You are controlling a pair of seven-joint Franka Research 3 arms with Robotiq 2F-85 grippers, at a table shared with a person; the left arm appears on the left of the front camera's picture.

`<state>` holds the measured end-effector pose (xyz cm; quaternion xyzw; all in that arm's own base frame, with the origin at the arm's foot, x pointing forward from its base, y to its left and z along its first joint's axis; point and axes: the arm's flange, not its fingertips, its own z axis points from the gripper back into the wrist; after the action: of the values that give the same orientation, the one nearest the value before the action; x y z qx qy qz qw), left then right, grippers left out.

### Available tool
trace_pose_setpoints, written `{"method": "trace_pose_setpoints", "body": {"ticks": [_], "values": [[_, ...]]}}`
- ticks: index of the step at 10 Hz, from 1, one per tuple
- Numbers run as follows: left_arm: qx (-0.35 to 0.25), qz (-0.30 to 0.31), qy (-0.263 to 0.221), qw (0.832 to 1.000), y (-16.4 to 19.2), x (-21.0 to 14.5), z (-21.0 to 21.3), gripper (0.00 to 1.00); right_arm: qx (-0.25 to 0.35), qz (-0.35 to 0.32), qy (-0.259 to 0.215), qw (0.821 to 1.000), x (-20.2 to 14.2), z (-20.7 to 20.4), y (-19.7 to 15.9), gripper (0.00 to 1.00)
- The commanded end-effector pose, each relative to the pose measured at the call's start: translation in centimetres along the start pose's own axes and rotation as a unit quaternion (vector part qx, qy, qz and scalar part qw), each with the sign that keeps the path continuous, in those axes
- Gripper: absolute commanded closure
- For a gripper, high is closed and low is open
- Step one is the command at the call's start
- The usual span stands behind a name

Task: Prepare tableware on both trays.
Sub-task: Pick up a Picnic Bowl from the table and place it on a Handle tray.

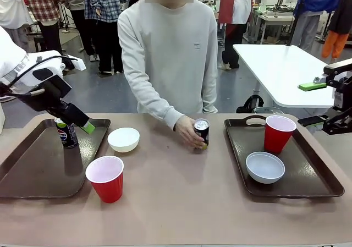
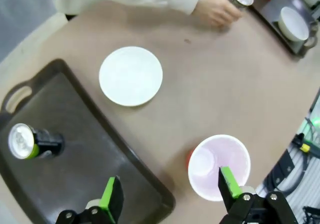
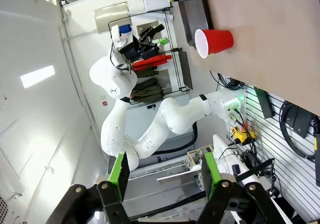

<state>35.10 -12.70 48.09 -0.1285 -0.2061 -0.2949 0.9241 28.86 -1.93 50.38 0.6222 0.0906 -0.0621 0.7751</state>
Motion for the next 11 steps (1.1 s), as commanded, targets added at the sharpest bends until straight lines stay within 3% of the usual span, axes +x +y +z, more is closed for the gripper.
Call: {"method": "trace_pose_setpoints", "body": {"ticks": [1, 4, 8, 11], "values": [[0.016, -0.005, -0.022, 1.000, 0.5, 0.2, 0.6, 0.00, -0.007, 0.007, 0.008, 1.000, -0.2, 0.3, -0.3, 0.24], [0.007, -0.012, -0.002, 1.000, -1.0, 0.6, -0.6, 0.00, -0.007, 0.007, 0.008, 1.000, -0.2, 0.3, -0.3, 0.24], [0.005, 0.009, -0.013, 1.000, -2.0, 2.9, -2.6, 0.00, -0.007, 0.007, 0.008, 1.000, -0.2, 0.3, -0.3, 0.24], [0.036, 0.009, -0.030, 0.999, -1.9, 3.1, -2.9, 0.00, -0.007, 0.007, 0.008, 1.000, -0.2, 0.3, -0.3, 0.24]]}}
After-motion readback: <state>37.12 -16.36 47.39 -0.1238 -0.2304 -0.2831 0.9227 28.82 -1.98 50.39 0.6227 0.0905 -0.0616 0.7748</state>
